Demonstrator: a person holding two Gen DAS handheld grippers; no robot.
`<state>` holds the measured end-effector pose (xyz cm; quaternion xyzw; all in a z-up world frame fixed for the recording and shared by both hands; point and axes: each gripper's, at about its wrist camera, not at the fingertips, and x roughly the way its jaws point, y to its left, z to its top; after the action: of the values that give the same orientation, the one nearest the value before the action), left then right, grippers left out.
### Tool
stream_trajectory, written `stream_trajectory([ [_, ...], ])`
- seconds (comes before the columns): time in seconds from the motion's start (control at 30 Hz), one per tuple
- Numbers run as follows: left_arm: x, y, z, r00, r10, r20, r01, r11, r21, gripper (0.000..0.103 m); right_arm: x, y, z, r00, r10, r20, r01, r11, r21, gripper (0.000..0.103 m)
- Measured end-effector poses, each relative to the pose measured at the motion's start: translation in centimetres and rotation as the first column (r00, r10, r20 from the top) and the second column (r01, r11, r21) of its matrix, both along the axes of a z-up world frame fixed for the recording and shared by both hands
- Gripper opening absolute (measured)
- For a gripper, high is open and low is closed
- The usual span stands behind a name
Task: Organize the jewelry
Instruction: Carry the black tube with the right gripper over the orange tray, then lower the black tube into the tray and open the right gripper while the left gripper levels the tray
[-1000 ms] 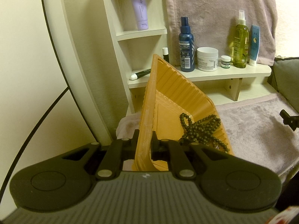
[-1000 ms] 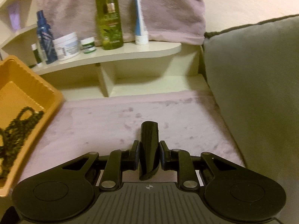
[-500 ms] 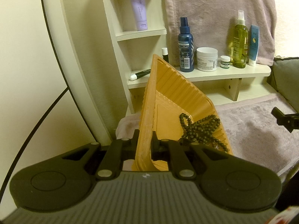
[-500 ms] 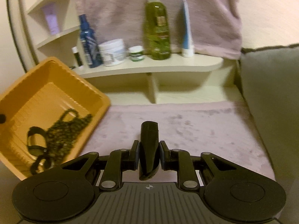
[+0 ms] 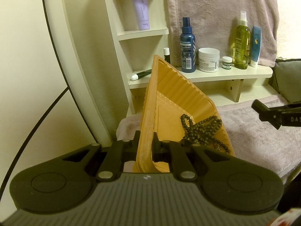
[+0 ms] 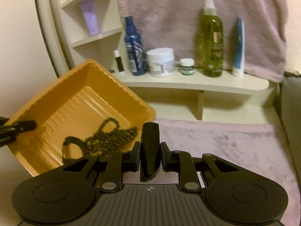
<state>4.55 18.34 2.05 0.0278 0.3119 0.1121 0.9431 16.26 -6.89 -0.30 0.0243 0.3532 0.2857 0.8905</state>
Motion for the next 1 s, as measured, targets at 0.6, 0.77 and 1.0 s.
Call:
stream_trajectory([
  [0.6, -0.4, 1.4, -0.7, 1.0, 0.011, 0.006, -0.011, 0.999, -0.037, 0.008, 1.6, 5.8, 2.0, 0.991, 0.122, 0.056, -0.121, 0.992, -0.026, 0.022],
  [0.77, -0.6, 2.0, -0.9, 1.0, 0.014, 0.006, -0.014, 0.998, -0.061, 0.008, 2.2, 7.8, 2.1, 0.984, 0.169, 0.055, -0.167, 0.985, -0.043, 0.022],
  [1.0, -0.9, 3.5, -1.6, 1.0, 0.029, 0.005, -0.028, 0.991, -0.127, 0.008, 3.4, 9.8, 1.2, 0.977, 0.211, 0.016, -0.21, 0.976, -0.055, 0.022],
])
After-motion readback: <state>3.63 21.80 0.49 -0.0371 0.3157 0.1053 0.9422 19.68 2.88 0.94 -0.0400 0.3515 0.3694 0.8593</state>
